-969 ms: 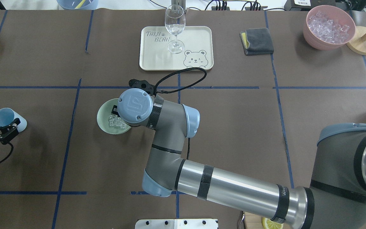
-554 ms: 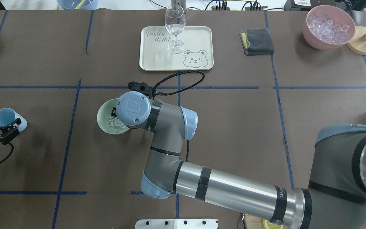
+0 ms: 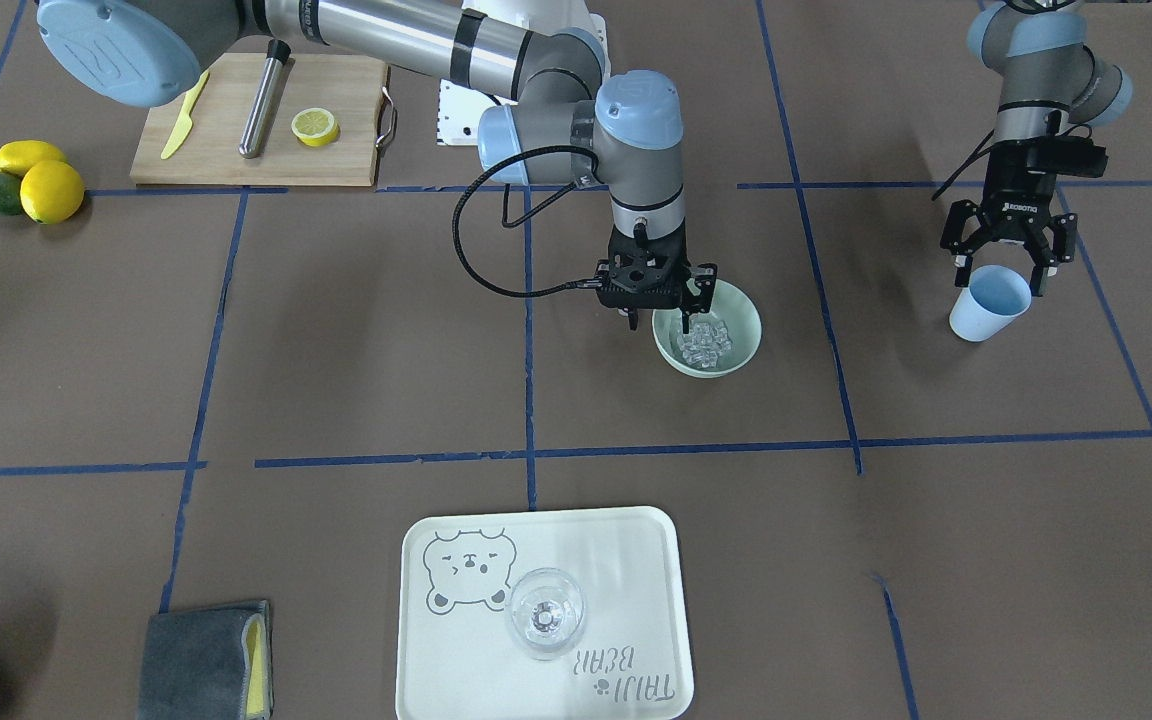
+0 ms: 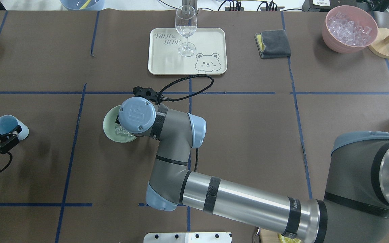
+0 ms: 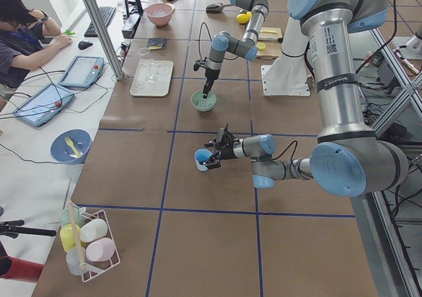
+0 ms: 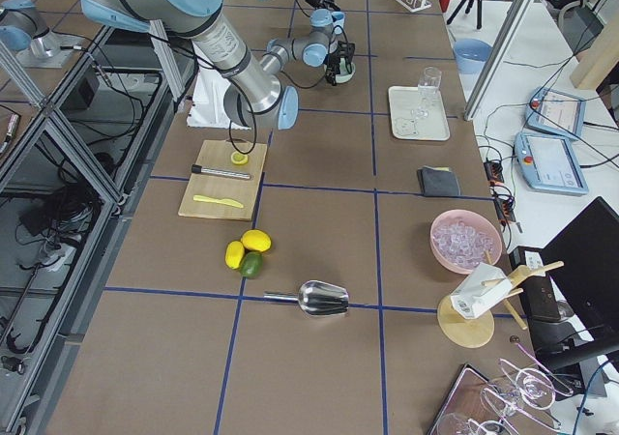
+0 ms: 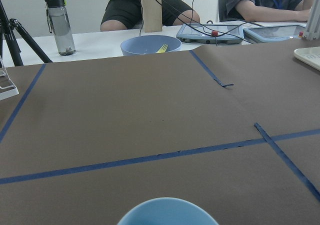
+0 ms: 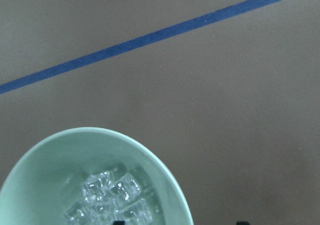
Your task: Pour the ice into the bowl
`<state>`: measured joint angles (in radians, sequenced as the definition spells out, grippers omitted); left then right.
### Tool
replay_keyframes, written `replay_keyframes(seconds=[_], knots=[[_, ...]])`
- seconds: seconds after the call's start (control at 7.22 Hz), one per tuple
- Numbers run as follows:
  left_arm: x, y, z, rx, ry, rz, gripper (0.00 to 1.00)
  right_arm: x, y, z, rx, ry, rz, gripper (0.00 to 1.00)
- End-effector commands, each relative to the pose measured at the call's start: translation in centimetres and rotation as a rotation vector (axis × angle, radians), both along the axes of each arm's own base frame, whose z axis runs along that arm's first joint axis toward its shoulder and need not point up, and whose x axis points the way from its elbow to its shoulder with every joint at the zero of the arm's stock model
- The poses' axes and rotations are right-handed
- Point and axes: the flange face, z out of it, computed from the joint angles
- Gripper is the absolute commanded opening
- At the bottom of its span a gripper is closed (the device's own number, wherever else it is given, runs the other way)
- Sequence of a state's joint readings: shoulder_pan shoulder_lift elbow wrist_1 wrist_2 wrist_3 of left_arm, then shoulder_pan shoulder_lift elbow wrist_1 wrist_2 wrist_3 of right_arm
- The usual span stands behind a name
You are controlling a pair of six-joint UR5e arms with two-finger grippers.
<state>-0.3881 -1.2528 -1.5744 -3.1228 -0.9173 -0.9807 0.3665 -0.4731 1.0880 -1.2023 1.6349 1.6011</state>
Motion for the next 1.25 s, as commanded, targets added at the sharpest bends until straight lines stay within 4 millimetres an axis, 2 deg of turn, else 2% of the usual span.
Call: replay_keyframes(seconds=[0.0, 0.14, 0.69, 1.11], knots=[[-0.2, -0.1, 0.1, 0.000, -0.012, 0.007, 1.00, -0.5, 0.8, -0.4, 0.026, 0.003, 0.019, 0.10], [-0.5, -0.4, 0.1, 0.004, -0.021, -0.001, 1.00, -0.6, 1.0, -0.6, 0.029, 0.001, 0.022, 0.00], [-2.6, -2.1, -0.8, 0.016, -0.041, 0.004, 1.00, -0.4, 1.0, -1.2, 0.064, 0.002, -0.003, 0.00], [-4.2, -3.4, -2.2, 0.035, -0.053, 0.008, 1.00, 1.3, 0.0, -3.3, 0.075, -0.035, 0.011, 0.00]])
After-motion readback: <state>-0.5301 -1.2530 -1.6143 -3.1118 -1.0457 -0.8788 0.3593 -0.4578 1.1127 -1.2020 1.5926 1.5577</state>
